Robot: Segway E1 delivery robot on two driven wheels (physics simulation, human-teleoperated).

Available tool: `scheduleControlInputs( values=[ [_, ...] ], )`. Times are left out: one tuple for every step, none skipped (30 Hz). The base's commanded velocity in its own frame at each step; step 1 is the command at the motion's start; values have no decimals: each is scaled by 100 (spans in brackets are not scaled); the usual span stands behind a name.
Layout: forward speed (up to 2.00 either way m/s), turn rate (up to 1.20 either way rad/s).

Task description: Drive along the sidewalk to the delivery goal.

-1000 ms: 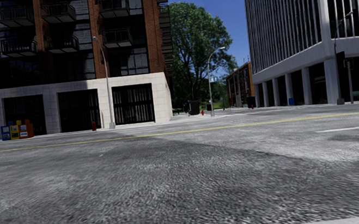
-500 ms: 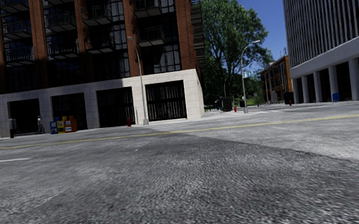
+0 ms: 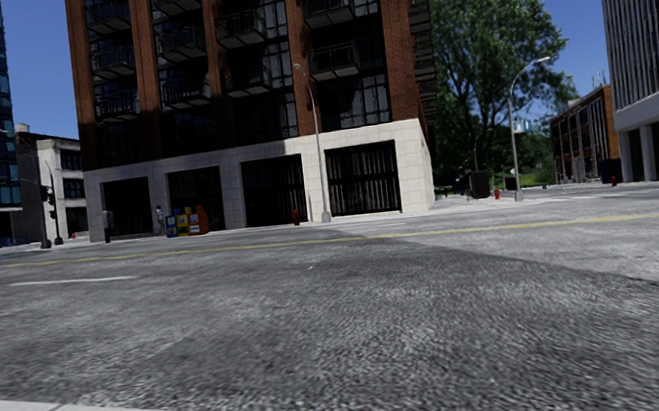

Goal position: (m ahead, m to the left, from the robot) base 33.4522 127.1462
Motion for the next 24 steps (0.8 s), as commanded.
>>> scheduleControlInputs(
  values=[
    [0,46],
    [0,46],
    [0,46],
    [0,46],
    [0,46],
    [0,46],
    [0,46],
    [0,46],
    [0,46],
    [0,46],
    [0,46],
    [0,47],
    [0,51],
    [0,54],
    [0,55],
    [0,55],
    [0,55],
    [0,55],
    [0,55],
    [0,55],
    [0,55],
    [0,55],
    [0,55],
    [0,55]
  ],
)
